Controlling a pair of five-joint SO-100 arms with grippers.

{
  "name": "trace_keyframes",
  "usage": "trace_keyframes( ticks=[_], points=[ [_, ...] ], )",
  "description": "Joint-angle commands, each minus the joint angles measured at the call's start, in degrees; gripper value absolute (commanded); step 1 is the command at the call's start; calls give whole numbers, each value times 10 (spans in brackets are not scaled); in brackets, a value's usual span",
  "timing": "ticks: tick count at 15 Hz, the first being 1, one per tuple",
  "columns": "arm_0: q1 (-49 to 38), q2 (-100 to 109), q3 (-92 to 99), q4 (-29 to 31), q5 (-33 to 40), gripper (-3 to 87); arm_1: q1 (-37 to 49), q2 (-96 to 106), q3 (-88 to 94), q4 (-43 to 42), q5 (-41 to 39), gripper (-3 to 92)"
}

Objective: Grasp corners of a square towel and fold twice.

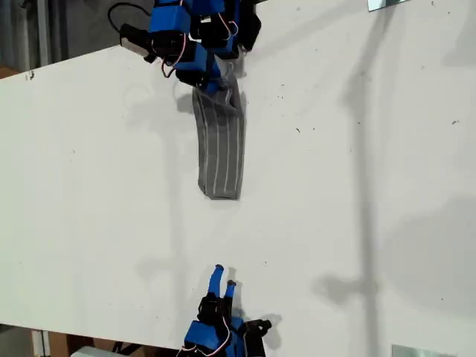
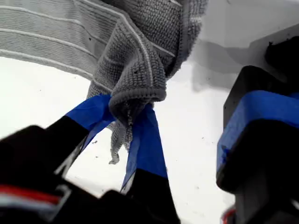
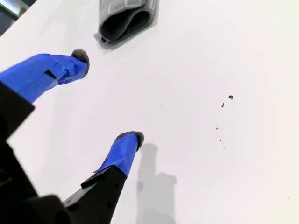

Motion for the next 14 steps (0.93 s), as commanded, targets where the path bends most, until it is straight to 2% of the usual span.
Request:
trace_keyframes(
  ticks=[1,3,8,10,14],
  points=[
    [5,1,-3,9,-4,304,-10,3,-98,56,14,-1],
    [4,1,-2,9,-2,304,-6,-47,-158,40,-43,-1],
    [10,1,-2,9,-3,308,38,-299,-401,-82,-323,-1],
    [11,1,-2,9,-4,311,49,-399,-493,-117,-406,-1],
    [11,1,-2,9,-5,323,40,-542,-601,-161,-516,-1]
  ],
)
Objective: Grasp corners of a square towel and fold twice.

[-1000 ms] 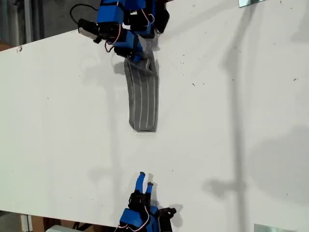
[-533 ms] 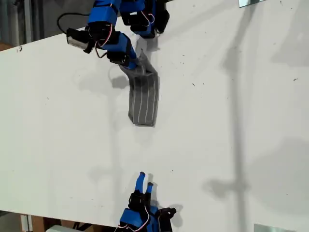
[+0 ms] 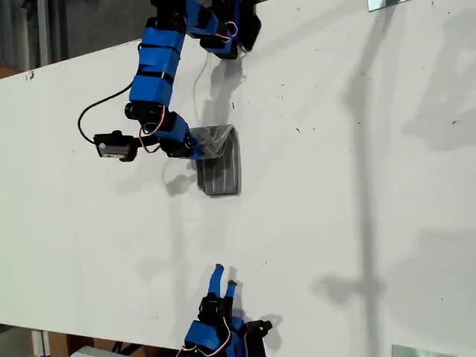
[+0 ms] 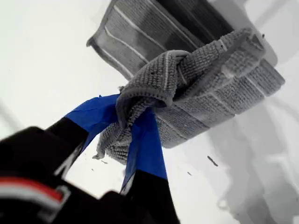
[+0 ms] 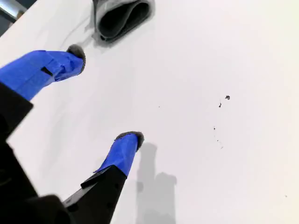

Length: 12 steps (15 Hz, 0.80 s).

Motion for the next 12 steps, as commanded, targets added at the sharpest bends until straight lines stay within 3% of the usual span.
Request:
trace_keyframes(
  ticks=[1,5,6,7,10,12],
  points=[
    [5,1,-2,9,-5,327,-11,-43,-70,-20,-61,-1],
    [6,1,-2,8,-6,344,-27,-102,-120,-40,-91,22],
    [6,1,-2,8,-6,345,-28,-101,-122,-44,-93,180],
    [6,1,-2,8,-6,347,-28,-101,-136,-43,-93,243],
    [4,1,-1,8,-4,347,-1,-88,-218,-7,-104,284],
    [5,4,3,6,-1,341,25,28,-156,-2,-93,307]
  ],
)
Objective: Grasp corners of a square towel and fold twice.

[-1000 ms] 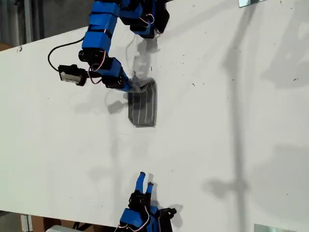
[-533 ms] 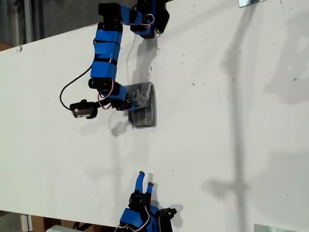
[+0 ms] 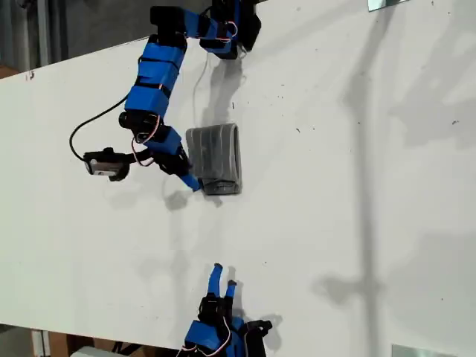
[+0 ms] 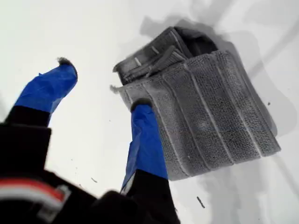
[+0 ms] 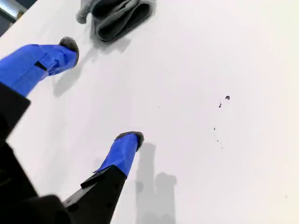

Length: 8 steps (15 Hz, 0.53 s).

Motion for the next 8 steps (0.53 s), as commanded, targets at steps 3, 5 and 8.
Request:
trace_keyframes(
  ticks=[3,5,8],
  points=[
    [5,9,7,2,4,272,-29,395,378,-39,117,338],
    [4,19,13,1,11,228,-136,537,634,-91,258,356],
    [0,31,21,0,28,198,-259,771,908,-149,486,381]
  ],
)
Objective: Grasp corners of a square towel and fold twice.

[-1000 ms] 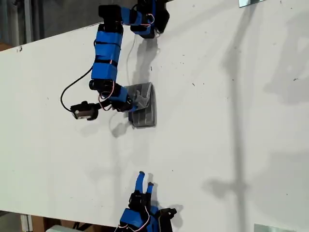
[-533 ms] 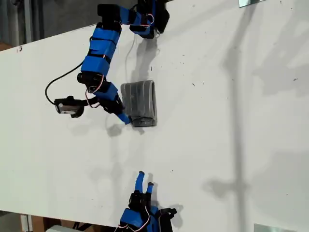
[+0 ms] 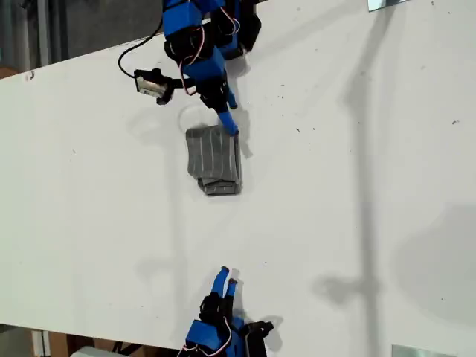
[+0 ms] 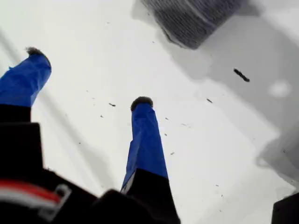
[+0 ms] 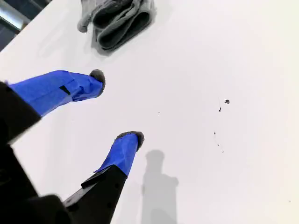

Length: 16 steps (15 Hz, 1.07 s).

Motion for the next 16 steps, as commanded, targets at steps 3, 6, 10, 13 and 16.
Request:
trace_keyframes(
  ticks=[3,6,10,13,16],
  points=[
    [10,20,54,-46,15,152,-113,392,228,69,196,418],
    [12,30,102,-62,-1,154,-92,446,233,95,173,425],
    [-4,49,114,-80,115,154,-106,446,232,98,171,370],
    [77,48,117,-83,226,151,-101,446,232,98,171,370],
    [217,48,119,-87,358,142,-98,446,232,98,171,370]
  ],
)
